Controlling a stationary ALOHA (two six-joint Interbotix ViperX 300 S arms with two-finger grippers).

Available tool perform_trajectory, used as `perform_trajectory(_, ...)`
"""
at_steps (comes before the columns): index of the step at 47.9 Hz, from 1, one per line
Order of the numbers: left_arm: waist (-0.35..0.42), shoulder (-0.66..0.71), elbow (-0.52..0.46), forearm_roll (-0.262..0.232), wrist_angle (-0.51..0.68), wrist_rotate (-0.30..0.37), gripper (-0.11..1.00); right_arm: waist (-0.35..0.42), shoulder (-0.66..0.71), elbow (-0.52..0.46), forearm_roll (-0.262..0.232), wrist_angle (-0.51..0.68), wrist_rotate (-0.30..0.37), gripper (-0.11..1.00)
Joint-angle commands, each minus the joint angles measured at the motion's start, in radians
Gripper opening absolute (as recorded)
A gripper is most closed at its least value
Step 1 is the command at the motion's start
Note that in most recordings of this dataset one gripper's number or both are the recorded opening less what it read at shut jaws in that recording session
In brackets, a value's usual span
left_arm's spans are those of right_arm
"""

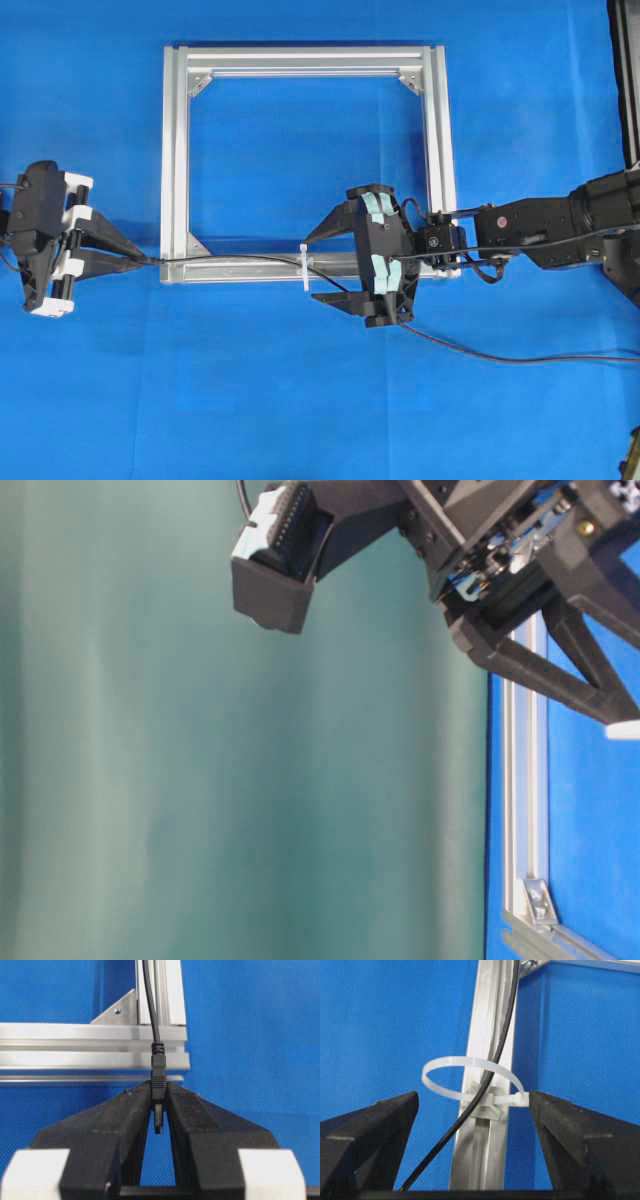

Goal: Insert the wire through the string loop located in the center.
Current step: 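Draw the cable further left through the loop with the left gripper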

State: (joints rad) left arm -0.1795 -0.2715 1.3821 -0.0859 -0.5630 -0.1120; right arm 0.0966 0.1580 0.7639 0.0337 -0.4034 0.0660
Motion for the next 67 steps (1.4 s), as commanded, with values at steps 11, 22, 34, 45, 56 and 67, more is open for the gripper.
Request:
perform_trajectory(11,0.015,-0.003,-0.025,0.003,0.041,-0.009,0.72,0.000,-0.031,-0.008,-0.002,-0.008,0.002,0.79)
perform_trajectory(22,0.031,-0.012,-0.025,0.003,0.048,-0.009,0.85,0.000,-0.029,-0.006,-0.002,-0.003,0.002,0.79)
perform_trajectory(34,0.031,-0.055,-0.043,0.003,0.077,-0.009,0.85,0.000,-0.060,-0.006,-0.002,0.009,0.002,0.79)
perform_trajectory(45,0.031,-0.135,-0.098,0.003,0.222,0.000,0.85,0.000,-0.130,-0.006,-0.002,0.071,0.000,0.79)
perform_trajectory(56,0.032,-0.224,-0.133,0.003,0.295,-0.002,0.85,-0.002,-0.186,-0.008,-0.002,0.115,0.000,0.79)
perform_trajectory(67,0.041,-0.273,-0.126,0.003,0.328,-0.002,0.85,-0.002,-0.201,-0.006,0.000,0.118,-0.002,0.79)
